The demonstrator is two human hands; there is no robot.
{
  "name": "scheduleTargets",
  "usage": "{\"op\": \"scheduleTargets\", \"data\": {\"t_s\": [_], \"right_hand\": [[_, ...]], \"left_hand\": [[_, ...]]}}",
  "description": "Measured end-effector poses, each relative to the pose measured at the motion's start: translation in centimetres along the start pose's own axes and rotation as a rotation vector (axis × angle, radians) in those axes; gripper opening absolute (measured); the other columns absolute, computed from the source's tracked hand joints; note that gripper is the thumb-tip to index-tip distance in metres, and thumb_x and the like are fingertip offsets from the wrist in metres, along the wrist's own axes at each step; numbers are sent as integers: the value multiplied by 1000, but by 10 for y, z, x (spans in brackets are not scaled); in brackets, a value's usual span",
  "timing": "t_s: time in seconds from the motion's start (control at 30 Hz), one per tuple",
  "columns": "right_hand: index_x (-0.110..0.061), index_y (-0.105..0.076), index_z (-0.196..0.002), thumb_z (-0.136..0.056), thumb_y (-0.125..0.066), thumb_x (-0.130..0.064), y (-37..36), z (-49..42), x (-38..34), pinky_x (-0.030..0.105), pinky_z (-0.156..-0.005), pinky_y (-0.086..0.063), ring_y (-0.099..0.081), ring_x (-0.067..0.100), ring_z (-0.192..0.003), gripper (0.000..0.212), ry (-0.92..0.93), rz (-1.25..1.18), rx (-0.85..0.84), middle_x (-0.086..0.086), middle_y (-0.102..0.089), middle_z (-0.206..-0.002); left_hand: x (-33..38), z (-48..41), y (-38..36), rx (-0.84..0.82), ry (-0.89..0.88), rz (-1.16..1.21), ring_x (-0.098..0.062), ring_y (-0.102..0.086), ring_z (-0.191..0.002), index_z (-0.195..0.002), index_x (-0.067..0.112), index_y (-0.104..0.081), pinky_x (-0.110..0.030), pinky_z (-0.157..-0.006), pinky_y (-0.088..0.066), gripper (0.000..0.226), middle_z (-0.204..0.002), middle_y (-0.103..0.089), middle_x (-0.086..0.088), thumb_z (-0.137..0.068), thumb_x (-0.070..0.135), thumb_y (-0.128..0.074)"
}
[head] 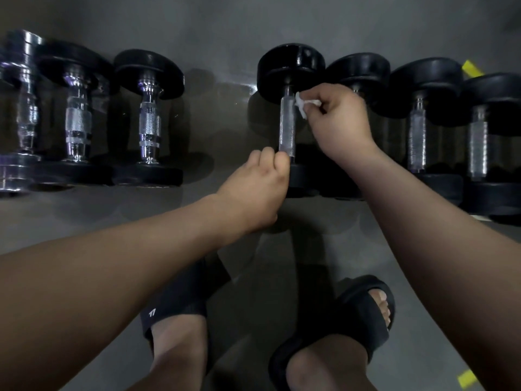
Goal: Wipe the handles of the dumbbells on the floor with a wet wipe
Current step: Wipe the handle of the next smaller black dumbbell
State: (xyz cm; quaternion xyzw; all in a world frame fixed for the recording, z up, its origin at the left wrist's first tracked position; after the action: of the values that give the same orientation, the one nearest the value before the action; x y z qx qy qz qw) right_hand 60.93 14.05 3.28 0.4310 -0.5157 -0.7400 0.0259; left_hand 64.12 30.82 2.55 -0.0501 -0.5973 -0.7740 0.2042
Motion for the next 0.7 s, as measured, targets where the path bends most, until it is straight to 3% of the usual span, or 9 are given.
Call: {"op": "scheduleTargets", "data": {"t_s": [0.1, 0.2, 0.3, 0.4, 0.5, 0.63, 0.7], "right_hand": [[-20, -75, -113, -94, -62, -17, -9, 2, -4, 0, -79, -36, -60, 9, -94, 23, 67, 50, -56, 0, -64, -109], [-14, -77, -110, -94, -65, -11, -11, 14, -6, 0, -83, -36, -58, 7, -95, 21, 145, 83, -111, -3, -59, -106], [-11, -77, -109, -94, -63, -9, -11, 18, -13, 12, -85, -42, -60, 14, -98, 21, 259, 180, -160, 3, -62, -107], [-2, -76, -105, -96, -57, -7, -10, 0, -20, 23, -80, -47, -63, 25, -93, 22, 234, 222, -95, 16, -64, -105], [-1, -74, -109, -99, -56, -10, -14, -5, -20, 16, -76, -42, -60, 18, -88, 23, 157, 158, -47, 15, -62, -104], [-5, -75, -112, -98, -58, -12, -19, 11, -14, 6, -78, -41, -50, 2, -90, 22, 248, 131, -132, 7, -60, -107], [-5, -75, -111, -97, -60, -12, -18, 4, -12, 8, -77, -42, -50, -4, -85, 22, 247, 104, -144, 3, -58, -103]], "left_hand": [[0, 0, -1, -2, 33, 17, -32, -48, -109, -125, 3, -38, -35, -88, -45, 57, -122, -44, -15, -78, 16, -67], [-1, 0, -1, 1, 47, 39, -32, -47, -113, -127, 5, -37, -38, -87, -48, 59, -123, -43, -14, -80, 18, -69], [-2, 0, -3, 9, 71, 63, -31, -47, -114, -128, 6, -36, -39, -87, -48, 60, -124, -42, -13, -81, 20, -70], [-2, 1, -4, 24, 61, 103, -31, -45, -115, -127, 7, -35, -40, -90, -47, 55, -124, -42, -12, -84, 19, -67], [-9, 3, -4, 53, 24, 194, -31, -45, -114, -128, 8, -39, -43, -94, -48, 55, -123, -44, -12, -85, 26, -67], [-30, 6, -8, 47, 81, 379, -25, -45, -118, -129, 13, -44, -41, -98, -45, 60, -125, -47, -8, -81, 35, -75], [-34, 8, -12, 39, 96, 414, -25, -45, -119, -129, 13, -45, -43, -99, -44, 61, -127, -47, -7, -82, 36, -75]]}}
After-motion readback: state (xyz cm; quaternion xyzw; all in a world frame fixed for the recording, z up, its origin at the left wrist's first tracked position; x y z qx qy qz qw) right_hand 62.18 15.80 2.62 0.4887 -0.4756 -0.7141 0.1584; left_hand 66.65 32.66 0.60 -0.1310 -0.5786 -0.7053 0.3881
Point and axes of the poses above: each hand's wrist, its own z-axis away from the middle knuckle, its own y-axis out of the back of the hand, x = y × z, the point moved 5 cm from there along -z, towards the middle knuckle
